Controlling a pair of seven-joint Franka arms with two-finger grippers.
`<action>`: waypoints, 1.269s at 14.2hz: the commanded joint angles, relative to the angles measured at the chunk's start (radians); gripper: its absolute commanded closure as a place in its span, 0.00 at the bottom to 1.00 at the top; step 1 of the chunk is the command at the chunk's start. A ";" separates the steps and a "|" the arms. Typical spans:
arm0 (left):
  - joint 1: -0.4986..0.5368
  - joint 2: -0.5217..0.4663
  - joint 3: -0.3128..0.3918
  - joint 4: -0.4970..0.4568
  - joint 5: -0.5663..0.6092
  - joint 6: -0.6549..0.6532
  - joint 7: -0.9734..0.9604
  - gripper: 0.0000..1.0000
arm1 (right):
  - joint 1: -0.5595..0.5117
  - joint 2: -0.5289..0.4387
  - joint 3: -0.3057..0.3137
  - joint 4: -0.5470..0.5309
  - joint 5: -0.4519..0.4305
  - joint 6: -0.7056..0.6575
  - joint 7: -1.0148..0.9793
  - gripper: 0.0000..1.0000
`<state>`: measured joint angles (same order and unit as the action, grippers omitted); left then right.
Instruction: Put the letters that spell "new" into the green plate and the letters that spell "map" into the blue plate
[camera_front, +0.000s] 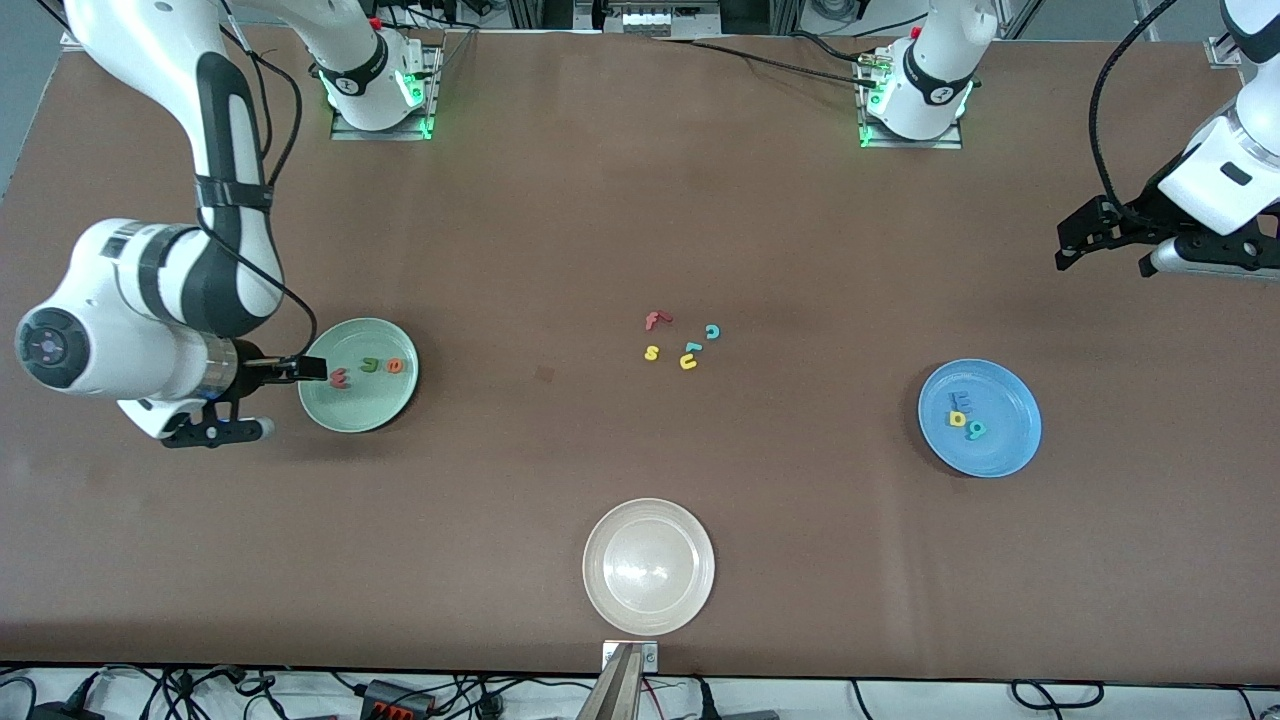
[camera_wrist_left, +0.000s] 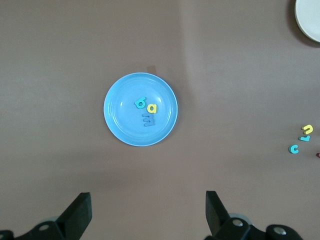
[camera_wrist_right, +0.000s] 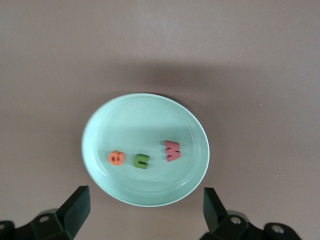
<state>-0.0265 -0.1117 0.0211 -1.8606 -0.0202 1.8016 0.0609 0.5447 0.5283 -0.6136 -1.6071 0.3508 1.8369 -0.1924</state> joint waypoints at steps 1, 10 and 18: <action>0.028 0.001 -0.027 0.020 -0.004 -0.021 -0.001 0.00 | 0.006 -0.011 0.015 0.081 0.023 -0.039 0.129 0.00; 0.025 0.033 -0.027 0.057 -0.003 -0.022 0.000 0.00 | -0.432 -0.353 0.515 0.093 -0.429 -0.090 0.375 0.00; 0.023 0.033 -0.027 0.058 -0.003 -0.022 0.000 0.00 | -0.577 -0.416 0.529 0.107 -0.415 -0.157 0.169 0.00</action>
<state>-0.0150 -0.0937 0.0062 -1.8344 -0.0202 1.8014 0.0609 -0.0771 0.1149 -0.0393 -1.4994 -0.0645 1.6939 -0.0014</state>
